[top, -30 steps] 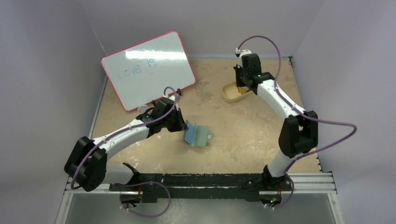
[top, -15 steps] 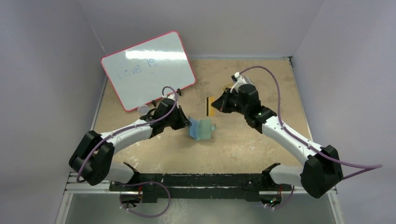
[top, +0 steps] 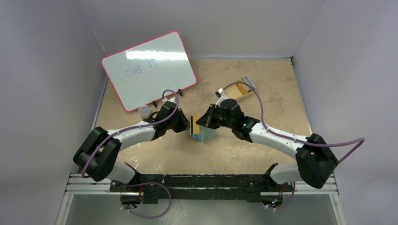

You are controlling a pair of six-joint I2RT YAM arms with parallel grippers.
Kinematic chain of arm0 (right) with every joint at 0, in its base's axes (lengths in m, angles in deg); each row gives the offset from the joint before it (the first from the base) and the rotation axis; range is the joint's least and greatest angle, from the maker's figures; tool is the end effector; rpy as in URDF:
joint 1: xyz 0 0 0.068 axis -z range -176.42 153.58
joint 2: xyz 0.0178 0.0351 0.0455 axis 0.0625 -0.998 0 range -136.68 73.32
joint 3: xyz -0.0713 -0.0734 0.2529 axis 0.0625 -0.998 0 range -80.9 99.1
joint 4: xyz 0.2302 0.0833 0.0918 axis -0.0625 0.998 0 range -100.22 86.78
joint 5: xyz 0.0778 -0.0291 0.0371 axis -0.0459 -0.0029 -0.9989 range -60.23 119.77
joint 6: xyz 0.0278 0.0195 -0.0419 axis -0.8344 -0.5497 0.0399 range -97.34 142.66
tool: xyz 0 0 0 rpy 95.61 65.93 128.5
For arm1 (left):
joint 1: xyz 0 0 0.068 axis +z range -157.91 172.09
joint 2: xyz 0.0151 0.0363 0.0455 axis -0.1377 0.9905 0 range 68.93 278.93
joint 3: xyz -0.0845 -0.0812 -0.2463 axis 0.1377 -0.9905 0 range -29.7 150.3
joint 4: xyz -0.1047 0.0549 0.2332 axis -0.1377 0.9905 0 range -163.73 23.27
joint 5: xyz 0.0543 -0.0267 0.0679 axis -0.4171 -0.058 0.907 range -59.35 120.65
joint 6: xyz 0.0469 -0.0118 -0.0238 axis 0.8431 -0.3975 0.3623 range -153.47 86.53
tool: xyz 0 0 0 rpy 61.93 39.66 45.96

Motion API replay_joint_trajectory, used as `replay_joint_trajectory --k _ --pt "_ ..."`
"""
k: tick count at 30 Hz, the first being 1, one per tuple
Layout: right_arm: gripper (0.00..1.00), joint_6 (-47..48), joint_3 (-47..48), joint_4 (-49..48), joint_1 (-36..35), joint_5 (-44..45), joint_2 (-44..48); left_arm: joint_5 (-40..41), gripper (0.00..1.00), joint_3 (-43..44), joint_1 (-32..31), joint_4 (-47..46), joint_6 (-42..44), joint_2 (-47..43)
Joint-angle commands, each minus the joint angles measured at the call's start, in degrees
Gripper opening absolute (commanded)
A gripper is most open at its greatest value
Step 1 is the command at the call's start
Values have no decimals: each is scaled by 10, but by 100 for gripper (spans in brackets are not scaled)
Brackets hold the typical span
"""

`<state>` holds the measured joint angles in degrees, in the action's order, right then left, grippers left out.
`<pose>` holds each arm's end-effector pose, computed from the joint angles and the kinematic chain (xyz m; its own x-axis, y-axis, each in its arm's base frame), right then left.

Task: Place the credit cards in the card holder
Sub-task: Insert the credit card into the card holder.

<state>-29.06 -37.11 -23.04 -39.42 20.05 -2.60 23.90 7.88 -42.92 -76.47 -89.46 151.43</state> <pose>0.2139 0.2078 0.2540 -0.7689 0.3409 -0.5409 -0.2989 0.5563 0.7754 0.2289 -0.1655 0.1713 -0.8390 -0.4174 -0.3491 -0.0973 0.7463 -0.6585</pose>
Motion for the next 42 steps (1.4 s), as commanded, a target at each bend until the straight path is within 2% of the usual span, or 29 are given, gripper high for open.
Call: replay_joint_trajectory --k 1,16,24,27,32,35,39,42 --pt "0 -13 25 0 -10 47 -24 9 0 -6 1 -33 -7 -6" --pt "0 33 87 162 -21 184 -60 3 0 -15 1 -31 -8 -28" --pt "0 51 89 207 -21 199 -57 -8 0 -25 1 -37 -12 -30" --pt "0 65 74 184 -20 186 -60 -7 0 -30 1 -38 -13 -31" --pt "0 80 6 78 15 95 -74 2 13 -27 2 5 21 -31" --pt "0 77 -26 41 32 69 -71 10 16 -25 1 31 41 -34" --pt "0 74 -50 17 41 58 -67 11 17 -36 1 32 46 -40" --pt "0 78 -59 1 49 45 -71 11 12 -44 1 22 46 -40"
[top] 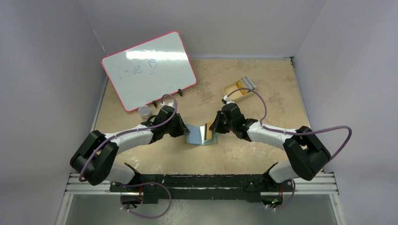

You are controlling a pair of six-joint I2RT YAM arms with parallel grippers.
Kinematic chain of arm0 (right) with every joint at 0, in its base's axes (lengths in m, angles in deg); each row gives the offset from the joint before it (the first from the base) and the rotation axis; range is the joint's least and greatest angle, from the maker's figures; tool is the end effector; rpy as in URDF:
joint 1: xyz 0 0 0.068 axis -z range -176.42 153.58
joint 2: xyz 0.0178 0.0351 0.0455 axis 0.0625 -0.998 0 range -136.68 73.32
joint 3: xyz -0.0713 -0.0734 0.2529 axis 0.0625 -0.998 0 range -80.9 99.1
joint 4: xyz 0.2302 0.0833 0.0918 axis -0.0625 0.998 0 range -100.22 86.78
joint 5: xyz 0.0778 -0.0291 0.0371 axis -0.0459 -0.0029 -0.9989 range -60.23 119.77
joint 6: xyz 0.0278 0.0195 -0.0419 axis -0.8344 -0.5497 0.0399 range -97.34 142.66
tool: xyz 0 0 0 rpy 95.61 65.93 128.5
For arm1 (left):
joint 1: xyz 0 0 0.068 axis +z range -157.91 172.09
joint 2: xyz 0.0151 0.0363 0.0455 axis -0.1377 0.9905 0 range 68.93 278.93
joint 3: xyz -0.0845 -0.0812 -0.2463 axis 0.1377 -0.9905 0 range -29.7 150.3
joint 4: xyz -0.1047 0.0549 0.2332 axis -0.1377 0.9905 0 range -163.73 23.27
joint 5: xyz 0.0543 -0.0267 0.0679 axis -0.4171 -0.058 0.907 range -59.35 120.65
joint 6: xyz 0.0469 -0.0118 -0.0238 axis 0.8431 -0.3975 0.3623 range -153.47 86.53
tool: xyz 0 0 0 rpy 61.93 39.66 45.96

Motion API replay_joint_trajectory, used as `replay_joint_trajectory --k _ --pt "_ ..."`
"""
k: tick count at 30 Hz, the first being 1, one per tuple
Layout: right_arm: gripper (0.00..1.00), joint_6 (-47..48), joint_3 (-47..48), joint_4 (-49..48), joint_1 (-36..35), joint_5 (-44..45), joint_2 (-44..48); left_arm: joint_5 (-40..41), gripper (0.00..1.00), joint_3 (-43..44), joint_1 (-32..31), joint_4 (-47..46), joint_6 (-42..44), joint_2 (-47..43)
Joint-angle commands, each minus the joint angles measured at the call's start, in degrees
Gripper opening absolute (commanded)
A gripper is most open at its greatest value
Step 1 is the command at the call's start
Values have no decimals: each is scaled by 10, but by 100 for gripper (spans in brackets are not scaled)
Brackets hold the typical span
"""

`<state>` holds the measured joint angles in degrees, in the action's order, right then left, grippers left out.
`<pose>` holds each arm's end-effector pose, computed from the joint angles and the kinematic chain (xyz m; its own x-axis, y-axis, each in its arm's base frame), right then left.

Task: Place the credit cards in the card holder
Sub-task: Insert the credit card into the card holder.

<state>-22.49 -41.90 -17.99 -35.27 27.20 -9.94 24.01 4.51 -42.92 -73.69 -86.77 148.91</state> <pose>0.2283 0.1860 0.1825 -0.7907 0.2725 -0.5482 -0.1335 0.7972 0.5888 0.2140 -0.1550 0.1613 -0.8608 -0.3695 -0.3501 -0.0909 0.7883 -0.6085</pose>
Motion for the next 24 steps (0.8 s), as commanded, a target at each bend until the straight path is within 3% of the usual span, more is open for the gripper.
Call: replay_joint_trajectory --k 1,5,13,24 --pt "0 15 -14 -55 8 -31 0 8 9 -12 1 -10 19 -14" --pt "0 32 -32 -100 10 -60 -4 7 0 -17 2 -16 22 -12" --pt "0 37 -69 -199 13 -121 -34 11 0 -30 2 -33 34 13" --pt "0 12 -71 -225 29 -156 -61 10 0 -43 1 -56 34 18"
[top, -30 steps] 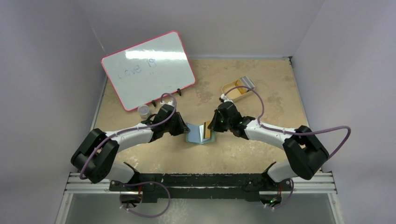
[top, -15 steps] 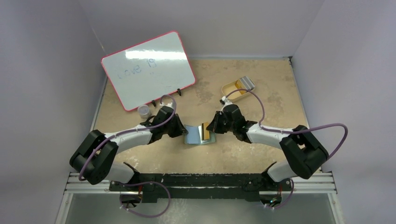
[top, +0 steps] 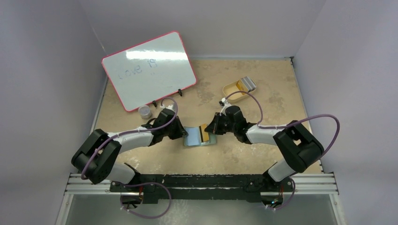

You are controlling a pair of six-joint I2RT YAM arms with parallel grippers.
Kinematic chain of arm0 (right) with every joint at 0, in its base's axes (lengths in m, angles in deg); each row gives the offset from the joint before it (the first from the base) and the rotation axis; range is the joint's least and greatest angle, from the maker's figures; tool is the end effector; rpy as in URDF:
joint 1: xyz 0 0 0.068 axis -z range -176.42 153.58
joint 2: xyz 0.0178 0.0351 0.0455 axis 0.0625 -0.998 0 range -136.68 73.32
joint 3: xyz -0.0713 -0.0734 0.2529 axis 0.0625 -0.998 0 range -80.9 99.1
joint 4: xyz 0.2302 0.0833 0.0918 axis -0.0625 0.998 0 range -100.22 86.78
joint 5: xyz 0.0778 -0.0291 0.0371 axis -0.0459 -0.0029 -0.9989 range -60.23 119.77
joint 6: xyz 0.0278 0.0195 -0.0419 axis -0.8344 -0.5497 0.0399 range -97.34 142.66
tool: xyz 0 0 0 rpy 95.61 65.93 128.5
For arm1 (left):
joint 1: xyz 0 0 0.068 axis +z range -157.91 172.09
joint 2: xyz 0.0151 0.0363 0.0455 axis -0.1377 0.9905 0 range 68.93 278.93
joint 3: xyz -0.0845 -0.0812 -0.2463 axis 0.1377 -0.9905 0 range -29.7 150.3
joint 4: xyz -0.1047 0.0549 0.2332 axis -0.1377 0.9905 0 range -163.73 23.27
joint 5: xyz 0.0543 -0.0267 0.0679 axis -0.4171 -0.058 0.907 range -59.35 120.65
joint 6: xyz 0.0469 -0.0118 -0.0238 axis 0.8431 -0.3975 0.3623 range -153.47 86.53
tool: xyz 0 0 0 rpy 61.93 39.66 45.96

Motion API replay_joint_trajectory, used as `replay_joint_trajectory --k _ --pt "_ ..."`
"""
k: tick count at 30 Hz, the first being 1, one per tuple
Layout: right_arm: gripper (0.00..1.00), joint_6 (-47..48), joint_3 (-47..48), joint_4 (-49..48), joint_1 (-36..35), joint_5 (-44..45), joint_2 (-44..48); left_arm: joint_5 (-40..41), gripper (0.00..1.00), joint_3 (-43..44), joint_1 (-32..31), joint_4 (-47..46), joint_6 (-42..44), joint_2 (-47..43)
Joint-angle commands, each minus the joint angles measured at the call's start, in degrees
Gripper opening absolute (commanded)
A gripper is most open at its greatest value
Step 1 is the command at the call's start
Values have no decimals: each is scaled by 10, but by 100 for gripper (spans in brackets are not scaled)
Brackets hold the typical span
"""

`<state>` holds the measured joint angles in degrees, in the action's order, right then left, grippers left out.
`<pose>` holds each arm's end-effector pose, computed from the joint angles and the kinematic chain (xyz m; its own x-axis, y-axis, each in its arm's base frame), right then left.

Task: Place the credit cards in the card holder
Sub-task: Insert the credit card into the card holder.

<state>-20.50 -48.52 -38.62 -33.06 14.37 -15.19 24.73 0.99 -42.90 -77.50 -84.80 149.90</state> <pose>0.2314 0.1839 0.1570 -0.7949 0.2307 -0.5612 -0.3020 0.6519 0.6956 0.2081 -0.1502 0.1447 -0.8621 -0.3446 -0.3716 -0.0714 0.8085 -0.5842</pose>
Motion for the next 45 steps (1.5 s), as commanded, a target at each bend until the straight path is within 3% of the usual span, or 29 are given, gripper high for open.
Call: replay_joint_trajectory --k 1,17,45 --pt "0 -10 -3 -18 9 -29 -10 -1 0 -9 1 -20 14 10" --pt "0 8 51 62 14 0 35 -10 0 -11 1 -40 6 28" --pt "0 -14 3 -6 15 4 -37 3 0 -14 1 -41 -13 22"
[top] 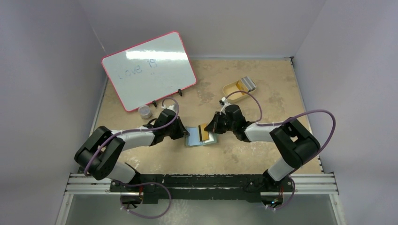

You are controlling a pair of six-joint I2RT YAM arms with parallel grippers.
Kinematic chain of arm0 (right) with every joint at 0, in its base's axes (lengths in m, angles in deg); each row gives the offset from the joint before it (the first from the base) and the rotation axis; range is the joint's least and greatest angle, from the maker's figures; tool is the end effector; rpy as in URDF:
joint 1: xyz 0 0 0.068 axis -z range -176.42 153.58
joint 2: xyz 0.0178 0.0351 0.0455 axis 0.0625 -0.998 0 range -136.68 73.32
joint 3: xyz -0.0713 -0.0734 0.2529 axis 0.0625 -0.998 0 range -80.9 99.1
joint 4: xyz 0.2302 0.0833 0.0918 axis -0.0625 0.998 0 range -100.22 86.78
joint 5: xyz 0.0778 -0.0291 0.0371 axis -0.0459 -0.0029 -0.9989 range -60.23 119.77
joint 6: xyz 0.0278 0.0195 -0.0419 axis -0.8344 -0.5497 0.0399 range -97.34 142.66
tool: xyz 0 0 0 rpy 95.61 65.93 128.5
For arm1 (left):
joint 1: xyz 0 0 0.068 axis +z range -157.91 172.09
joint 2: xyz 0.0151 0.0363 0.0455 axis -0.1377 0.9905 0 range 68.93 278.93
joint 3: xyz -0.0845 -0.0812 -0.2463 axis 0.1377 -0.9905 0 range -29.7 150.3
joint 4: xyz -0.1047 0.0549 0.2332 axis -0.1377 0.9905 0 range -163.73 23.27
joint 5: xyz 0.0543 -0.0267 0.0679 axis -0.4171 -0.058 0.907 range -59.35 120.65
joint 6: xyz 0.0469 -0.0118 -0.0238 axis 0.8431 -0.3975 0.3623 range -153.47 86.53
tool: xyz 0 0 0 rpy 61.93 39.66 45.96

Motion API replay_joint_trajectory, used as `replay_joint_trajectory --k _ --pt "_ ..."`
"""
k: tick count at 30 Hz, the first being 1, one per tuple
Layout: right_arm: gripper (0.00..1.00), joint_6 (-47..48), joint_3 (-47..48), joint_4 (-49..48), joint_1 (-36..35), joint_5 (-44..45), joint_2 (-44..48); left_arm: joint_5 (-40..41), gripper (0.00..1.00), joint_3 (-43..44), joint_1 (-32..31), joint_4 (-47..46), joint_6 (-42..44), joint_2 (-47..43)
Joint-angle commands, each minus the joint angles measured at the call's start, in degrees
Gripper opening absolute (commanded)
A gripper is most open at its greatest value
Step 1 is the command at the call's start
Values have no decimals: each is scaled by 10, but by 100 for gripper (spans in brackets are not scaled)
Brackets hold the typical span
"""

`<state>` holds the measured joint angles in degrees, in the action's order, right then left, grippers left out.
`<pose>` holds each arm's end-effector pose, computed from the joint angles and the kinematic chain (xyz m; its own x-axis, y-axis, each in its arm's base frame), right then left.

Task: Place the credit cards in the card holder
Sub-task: Insert the credit card into the card holder.

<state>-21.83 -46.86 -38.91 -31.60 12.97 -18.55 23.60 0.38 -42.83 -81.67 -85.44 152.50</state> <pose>0.2427 0.1837 0.1493 -0.8150 0.2463 -0.5246 -0.2618 0.6510 0.7125 0.2115 -0.1530 0.1365 -0.8636 -0.3506 -0.3624 -0.0677 0.7928 -0.6057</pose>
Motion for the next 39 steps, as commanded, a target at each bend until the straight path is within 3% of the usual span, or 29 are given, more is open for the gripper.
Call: replay_joint_trajectory --k 1,31,39 --pt "0 -2 -14 -3 0 16 -3 15 0 -8 1 0 -7 -5" --pt "0 7 -12 61 -24 29 -17 33 0 1 0 13 -7 -11" --pt "0 22 -7 120 -24 56 11 34 0 -1 1 11 -9 -15"
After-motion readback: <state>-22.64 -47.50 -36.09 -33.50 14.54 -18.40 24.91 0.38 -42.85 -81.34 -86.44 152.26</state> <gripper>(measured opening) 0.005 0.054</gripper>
